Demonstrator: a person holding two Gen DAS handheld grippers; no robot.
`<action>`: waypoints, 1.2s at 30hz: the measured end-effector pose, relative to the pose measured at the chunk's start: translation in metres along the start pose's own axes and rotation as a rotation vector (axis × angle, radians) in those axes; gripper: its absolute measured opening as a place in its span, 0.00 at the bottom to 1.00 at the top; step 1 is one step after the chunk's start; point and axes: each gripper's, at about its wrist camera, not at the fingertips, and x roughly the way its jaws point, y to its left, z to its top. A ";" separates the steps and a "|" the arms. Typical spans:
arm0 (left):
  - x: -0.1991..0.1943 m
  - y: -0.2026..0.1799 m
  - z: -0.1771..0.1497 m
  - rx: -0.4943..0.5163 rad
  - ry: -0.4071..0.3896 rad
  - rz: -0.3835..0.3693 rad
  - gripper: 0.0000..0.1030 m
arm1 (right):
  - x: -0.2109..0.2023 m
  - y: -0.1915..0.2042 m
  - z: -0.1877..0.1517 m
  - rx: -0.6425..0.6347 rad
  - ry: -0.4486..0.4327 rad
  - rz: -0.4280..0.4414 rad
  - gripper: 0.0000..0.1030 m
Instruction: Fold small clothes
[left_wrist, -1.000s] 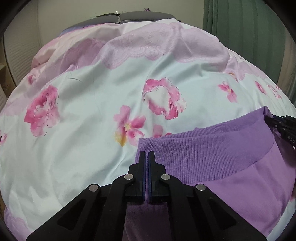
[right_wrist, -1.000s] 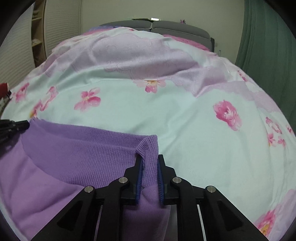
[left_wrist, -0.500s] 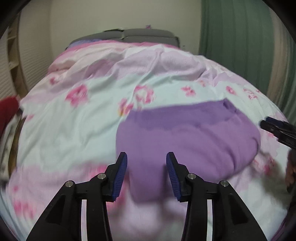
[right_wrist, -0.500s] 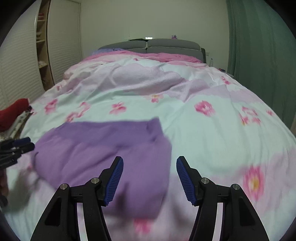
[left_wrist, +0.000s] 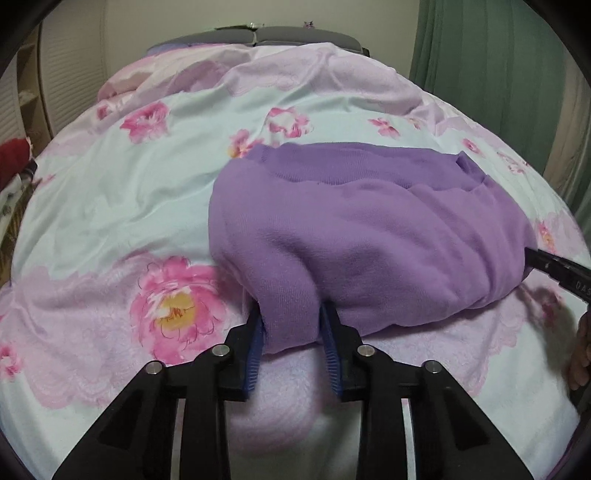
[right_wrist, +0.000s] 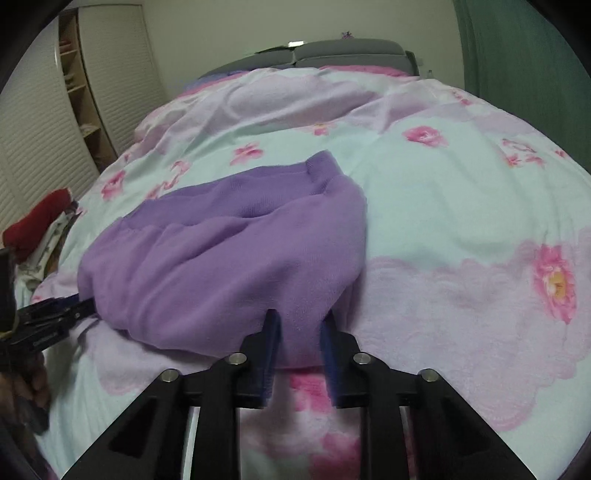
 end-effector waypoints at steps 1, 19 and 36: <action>-0.002 -0.001 0.000 0.006 -0.011 0.010 0.25 | -0.003 0.003 0.000 -0.007 -0.014 -0.008 0.17; -0.038 0.002 -0.005 -0.046 -0.045 0.029 0.30 | -0.024 -0.010 0.002 0.061 -0.016 -0.116 0.12; 0.018 -0.040 0.035 0.009 -0.023 -0.020 0.43 | 0.037 0.081 0.025 -0.176 0.037 -0.073 0.57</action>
